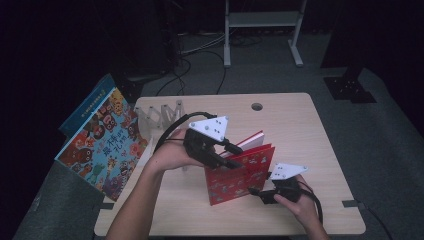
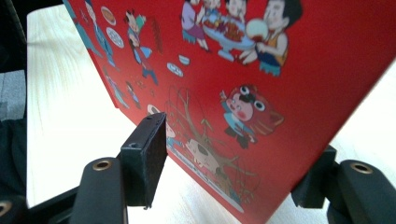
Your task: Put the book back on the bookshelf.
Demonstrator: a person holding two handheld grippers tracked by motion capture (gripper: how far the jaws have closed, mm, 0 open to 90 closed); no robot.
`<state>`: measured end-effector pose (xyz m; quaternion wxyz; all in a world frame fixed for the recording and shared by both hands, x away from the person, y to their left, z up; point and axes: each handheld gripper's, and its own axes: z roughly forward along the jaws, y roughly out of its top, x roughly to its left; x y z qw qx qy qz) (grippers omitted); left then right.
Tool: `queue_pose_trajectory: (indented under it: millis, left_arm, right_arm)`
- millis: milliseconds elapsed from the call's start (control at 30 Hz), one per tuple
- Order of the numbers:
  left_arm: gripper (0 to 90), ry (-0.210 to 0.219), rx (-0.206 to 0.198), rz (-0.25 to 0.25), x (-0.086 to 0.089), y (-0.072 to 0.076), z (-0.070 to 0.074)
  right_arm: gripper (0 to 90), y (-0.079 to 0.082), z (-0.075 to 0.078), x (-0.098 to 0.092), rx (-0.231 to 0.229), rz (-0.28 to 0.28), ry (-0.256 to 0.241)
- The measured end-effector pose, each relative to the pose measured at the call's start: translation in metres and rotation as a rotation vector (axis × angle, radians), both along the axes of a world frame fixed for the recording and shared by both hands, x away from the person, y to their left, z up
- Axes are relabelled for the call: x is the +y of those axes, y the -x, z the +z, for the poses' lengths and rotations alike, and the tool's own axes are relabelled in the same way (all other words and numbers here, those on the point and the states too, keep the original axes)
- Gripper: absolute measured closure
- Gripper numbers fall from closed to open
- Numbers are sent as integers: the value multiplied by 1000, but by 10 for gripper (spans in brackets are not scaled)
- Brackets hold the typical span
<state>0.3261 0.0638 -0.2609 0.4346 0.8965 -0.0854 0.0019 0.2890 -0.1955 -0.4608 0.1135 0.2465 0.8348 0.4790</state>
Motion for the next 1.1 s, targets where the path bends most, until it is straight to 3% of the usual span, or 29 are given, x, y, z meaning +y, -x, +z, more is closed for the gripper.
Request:
queue_pose_trajectory:
  millis: [133,300,367,533,633,800,1100]
  left_arm:
    - [568,0,-16,19,1,-1,3]
    - [481,15,-37,79,6,-2,8]
    - [429,-11,-42,125,6,-4,6]
    - [393,-64,-10,142,2,-6,-3]
    - [423,-99,-14,151,-1,-6,-7]
    - [601,-114,-18,166,0,-6,-6]
    - [678,-129,-33,189,3,-10,-5]
  right_arm:
    - [368,0,0,0,7,-5,7]
    - [370,0,-1,0,3,-4,12]
    - [370,0,-1,-1,3,-3,11]
    - [370,-1,-1,0,5,-4,12]
    - [370,0,-1,-1,9,-8,13]
    - [371,-1,-1,-1,3,-9,13]
    - [372,0,-1,-1,6,-8,14]
